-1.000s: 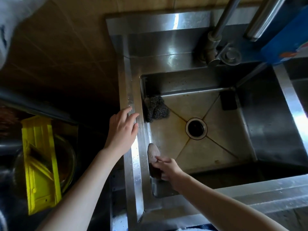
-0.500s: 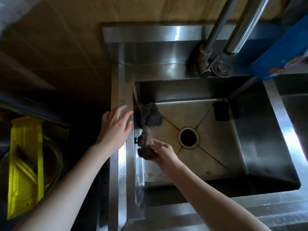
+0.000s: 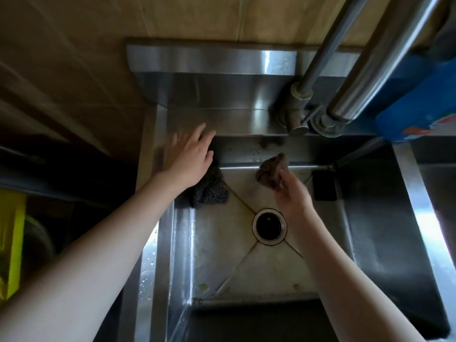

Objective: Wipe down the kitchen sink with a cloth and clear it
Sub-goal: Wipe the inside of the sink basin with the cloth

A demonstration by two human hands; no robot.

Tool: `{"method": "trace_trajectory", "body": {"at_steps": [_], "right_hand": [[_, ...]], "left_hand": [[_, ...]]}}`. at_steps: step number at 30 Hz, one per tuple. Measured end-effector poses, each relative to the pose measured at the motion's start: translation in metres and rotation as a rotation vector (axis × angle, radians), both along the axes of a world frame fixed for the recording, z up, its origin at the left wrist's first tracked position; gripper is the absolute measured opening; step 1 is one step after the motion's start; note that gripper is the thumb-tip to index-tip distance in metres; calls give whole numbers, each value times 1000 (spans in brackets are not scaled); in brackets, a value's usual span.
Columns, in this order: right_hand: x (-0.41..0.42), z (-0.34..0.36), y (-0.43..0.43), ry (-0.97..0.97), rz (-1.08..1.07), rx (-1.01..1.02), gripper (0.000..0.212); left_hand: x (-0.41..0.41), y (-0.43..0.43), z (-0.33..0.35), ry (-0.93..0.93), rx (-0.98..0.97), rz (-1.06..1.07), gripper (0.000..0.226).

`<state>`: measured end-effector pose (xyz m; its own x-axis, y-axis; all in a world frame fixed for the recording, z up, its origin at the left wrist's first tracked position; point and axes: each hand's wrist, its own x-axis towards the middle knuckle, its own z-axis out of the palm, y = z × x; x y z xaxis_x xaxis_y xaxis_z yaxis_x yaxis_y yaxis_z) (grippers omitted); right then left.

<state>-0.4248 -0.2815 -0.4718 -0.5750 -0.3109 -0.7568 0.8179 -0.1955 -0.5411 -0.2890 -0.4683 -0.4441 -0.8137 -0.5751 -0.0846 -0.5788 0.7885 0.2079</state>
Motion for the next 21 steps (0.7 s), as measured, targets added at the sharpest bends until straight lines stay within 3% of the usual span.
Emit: {"method": "trace_trajectory", "body": {"at_steps": [6,9,11,13,18,21], "right_hand": [[-53,-9,-6,11,-268,70,37],[-61,-8,-21,-46,-407,-69,36],[-53,-10,-34,39,-353,66,40],[-40,-15,-49,-11,-309,131,35],[14,-41,-102,-164,-149,73,9],[38,-45,-124,-185,-73,32,19]], "left_hand": [[-23,-13,-9,-9,13,-55,43],[-26,-18,-12,23,-9,-57,39],[-25,-21,-15,28,-7,-53,41],[-22,-22,-17,27,12,-64,48],[-13,-30,-16,21,111,-108,63],[-10,-39,-14,5,178,-131,67]]}}
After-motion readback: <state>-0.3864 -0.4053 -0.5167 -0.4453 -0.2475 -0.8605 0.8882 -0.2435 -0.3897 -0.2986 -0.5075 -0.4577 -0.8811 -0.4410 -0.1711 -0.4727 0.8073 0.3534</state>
